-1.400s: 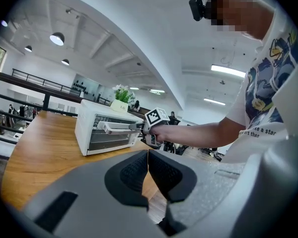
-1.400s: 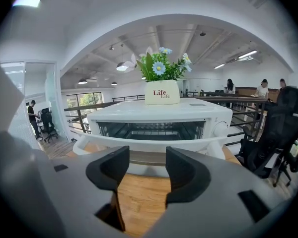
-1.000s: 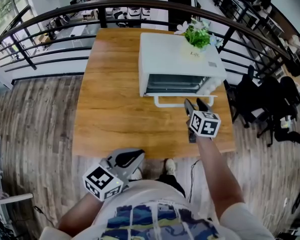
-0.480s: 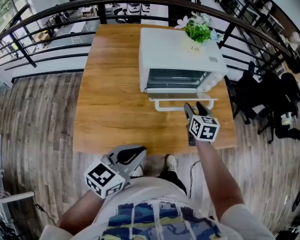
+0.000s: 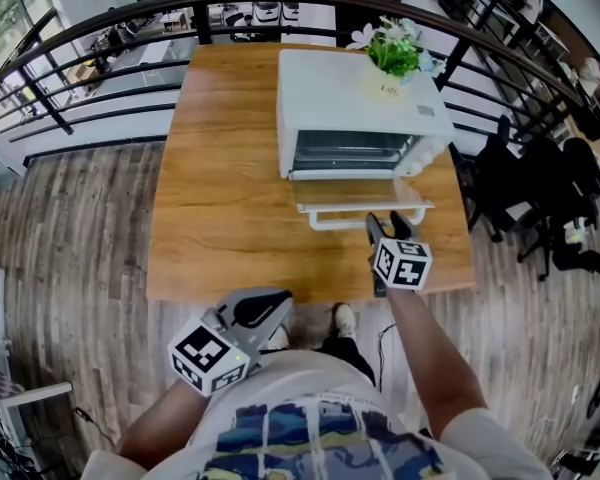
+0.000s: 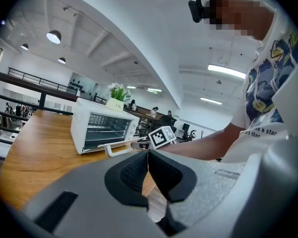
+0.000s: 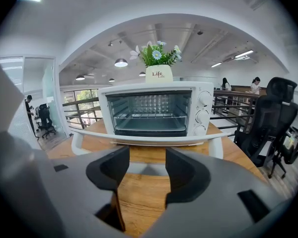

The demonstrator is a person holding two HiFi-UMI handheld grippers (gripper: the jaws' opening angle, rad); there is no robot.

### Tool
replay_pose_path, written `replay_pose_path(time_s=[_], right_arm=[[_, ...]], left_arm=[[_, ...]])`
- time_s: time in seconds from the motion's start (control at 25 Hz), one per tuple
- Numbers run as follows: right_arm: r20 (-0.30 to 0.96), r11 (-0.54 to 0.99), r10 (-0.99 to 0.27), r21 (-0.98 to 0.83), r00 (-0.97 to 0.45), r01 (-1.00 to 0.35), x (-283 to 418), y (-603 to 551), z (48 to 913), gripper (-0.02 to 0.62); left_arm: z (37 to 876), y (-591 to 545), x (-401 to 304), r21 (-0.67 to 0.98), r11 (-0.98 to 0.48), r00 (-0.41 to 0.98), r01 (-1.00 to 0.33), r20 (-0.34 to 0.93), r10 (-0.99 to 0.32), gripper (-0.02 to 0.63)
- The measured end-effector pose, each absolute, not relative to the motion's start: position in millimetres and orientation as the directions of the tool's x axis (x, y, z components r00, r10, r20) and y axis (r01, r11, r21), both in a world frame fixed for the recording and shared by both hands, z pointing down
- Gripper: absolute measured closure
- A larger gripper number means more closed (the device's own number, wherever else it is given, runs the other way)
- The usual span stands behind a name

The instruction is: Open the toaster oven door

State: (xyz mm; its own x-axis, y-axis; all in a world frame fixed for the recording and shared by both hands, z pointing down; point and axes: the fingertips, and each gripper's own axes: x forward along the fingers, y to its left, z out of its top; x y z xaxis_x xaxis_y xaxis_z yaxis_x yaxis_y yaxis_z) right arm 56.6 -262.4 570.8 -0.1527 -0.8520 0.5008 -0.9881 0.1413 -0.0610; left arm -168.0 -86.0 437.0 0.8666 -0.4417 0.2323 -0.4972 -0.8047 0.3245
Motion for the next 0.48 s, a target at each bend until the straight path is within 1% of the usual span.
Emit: replay_pose_path(time_s=[0.48], right_arm=[[0.528, 0.126, -0.838, -0.052, -0.135, -0.991, 59, -249, 595, 0.368]], left_arm=[[437, -84, -169, 0.332, -0.802, 0.866, -0.497, 0.249, -0.434, 0.6]])
